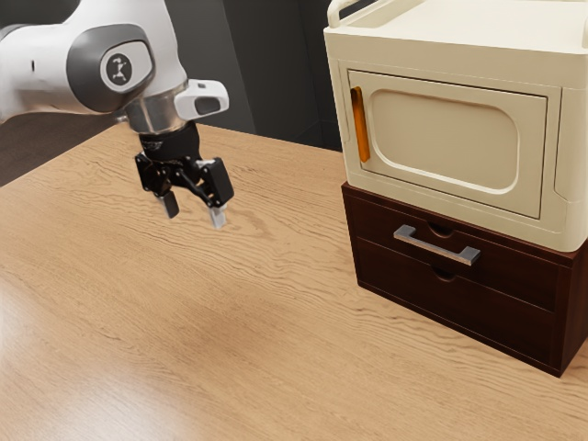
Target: Pull the drawer handle with one arm to open the drawer
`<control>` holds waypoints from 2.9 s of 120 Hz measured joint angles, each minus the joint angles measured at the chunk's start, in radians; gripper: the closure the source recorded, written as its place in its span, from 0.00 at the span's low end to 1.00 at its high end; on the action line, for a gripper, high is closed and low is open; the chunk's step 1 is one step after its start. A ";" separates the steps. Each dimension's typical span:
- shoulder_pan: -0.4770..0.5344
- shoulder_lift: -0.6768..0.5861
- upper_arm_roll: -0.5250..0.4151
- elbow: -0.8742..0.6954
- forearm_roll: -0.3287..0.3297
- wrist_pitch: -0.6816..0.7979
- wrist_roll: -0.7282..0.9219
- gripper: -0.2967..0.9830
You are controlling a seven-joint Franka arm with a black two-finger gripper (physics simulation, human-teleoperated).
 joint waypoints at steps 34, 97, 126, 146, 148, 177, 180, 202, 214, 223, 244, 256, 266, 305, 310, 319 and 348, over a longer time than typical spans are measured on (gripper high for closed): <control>0.010 -0.005 -0.018 0.206 0.008 -0.060 0.009 0.23; -0.098 0.070 -0.073 0.224 0.001 -0.053 -0.660 0.23; -0.229 -0.038 -0.076 0.006 0.001 0.068 -0.924 0.23; -0.251 -0.051 -0.074 -0.095 -0.033 0.228 -1.052 0.23; -0.251 -0.050 -0.074 -0.103 -0.039 0.244 -1.064 0.23; -0.264 -0.010 -0.078 -0.143 -0.088 0.417 -1.203 0.23; -0.268 -0.008 -0.078 -0.143 -0.092 0.429 -1.216 0.23; -0.296 0.007 -0.079 -0.151 -0.105 0.484 -1.292 0.23; -0.297 0.026 -0.079 -0.152 -0.107 0.505 -1.328 0.24; -0.307 0.032 -0.079 -0.149 -0.108 0.517 -1.353 0.26; -0.325 0.051 -0.079 -0.145 -0.109 0.540 -1.401 0.32; -0.331 0.061 -0.079 -0.143 -0.108 0.547 -1.423 0.36; -0.332 0.070 -0.079 -0.141 -0.108 0.551 -1.439 0.38; -0.326 0.100 -0.078 -0.132 -0.104 0.605 -1.482 0.42; -0.326 0.101 -0.078 -0.132 -0.105 0.613 -1.486 0.43; -0.328 0.103 -0.078 -0.131 -0.105 0.624 -1.492 0.43; -0.330 0.124 -0.078 -0.129 -0.105 0.649 -1.508 0.44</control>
